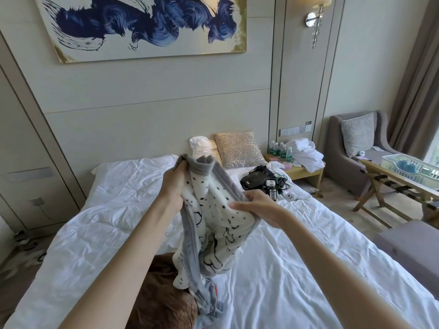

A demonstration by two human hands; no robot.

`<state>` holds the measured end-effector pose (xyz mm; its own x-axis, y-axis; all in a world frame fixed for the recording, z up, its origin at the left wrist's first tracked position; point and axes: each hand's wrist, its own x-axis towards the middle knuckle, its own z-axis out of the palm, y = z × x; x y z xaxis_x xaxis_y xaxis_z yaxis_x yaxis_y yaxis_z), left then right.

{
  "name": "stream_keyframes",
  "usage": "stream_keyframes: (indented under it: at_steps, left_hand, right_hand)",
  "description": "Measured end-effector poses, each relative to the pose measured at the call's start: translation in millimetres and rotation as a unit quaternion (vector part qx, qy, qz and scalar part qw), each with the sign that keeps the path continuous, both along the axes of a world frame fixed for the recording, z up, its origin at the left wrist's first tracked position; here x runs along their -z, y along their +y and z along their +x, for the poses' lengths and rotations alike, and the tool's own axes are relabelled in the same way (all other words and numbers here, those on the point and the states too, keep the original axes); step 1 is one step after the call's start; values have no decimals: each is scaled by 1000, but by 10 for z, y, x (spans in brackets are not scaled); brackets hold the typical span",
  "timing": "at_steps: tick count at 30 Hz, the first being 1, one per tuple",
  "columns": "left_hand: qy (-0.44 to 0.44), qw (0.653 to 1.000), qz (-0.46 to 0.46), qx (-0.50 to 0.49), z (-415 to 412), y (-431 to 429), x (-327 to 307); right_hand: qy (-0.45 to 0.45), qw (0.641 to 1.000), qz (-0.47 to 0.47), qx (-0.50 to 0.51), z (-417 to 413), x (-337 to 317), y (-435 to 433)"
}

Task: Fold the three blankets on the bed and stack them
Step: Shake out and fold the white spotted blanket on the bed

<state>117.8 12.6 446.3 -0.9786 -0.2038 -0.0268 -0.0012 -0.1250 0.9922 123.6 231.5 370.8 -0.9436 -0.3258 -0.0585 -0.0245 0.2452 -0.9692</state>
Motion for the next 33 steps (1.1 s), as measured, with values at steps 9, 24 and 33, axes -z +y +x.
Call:
stream_keyframes:
  at_steps: [9, 24, 33]
  left_hand:
    - [56, 991, 118, 2, -142, -369, -170]
    - [-223, 955, -195, 32, -24, -684, 607]
    - [-6, 925, -338, 176, 212, -100, 215]
  right_hand:
    - [-38, 967, 248, -34, 68, 920, 58]
    - [20, 983, -3, 180, -96, 68, 12]
    - [55, 997, 61, 8, 12, -177, -344]
